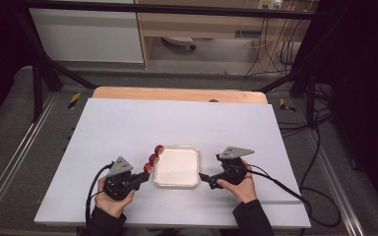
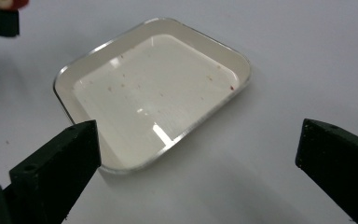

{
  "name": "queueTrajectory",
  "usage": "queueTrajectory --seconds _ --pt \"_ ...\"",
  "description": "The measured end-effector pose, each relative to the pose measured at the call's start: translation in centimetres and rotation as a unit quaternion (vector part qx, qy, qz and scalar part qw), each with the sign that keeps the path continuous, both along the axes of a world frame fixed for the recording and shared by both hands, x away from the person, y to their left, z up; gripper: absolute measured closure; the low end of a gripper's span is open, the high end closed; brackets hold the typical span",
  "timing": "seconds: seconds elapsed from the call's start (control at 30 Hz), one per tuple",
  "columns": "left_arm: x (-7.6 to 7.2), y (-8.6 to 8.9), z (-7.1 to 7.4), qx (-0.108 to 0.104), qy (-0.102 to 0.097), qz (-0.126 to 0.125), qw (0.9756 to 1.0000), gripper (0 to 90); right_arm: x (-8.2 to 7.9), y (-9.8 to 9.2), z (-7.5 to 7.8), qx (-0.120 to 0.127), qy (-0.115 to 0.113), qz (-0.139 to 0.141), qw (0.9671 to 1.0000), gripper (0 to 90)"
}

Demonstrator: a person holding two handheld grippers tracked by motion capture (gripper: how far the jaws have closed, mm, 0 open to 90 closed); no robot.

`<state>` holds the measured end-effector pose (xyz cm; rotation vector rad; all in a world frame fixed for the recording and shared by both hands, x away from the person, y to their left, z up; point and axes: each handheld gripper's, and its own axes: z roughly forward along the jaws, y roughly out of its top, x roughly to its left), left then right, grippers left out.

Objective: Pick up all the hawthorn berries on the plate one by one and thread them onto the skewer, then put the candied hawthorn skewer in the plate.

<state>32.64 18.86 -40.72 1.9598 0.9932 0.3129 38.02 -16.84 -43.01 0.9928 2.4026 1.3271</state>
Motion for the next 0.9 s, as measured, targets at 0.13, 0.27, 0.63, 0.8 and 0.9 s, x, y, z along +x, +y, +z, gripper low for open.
queueTrajectory --seconds 0.13,0.27,0.63,0.8,0.9 --pt "0.1 0.0 0.4 0.004 -0.005 0.000 1.0000 87.9 -0.5 -1.7 -0.6 -0.025 -0.004 0.006 0.9997 0.5" --pt "0.4 -0.1 0.9 0.005 -0.005 -0.004 1.0000 87.9 -0.8 -3.2 -1.3 -0.035 0.001 0.000 0.9994 0.6" --pt "1.7 -1.1 1.7 0.024 0.004 -0.021 0.9995 87.8 -1.4 -6.3 -2.4 -0.029 0.011 -0.029 0.9991 0.7" --pt "2.5 -1.8 1.8 0.033 0.010 -0.022 0.9991 87.8 -1.6 -7.0 -2.4 -0.025 0.013 -0.034 0.9990 0.7" --pt "3.1 -2.3 2.0 0.039 0.017 -0.027 0.9987 87.8 -1.6 -7.2 -2.4 -0.024 0.011 -0.034 0.9991 0.7"
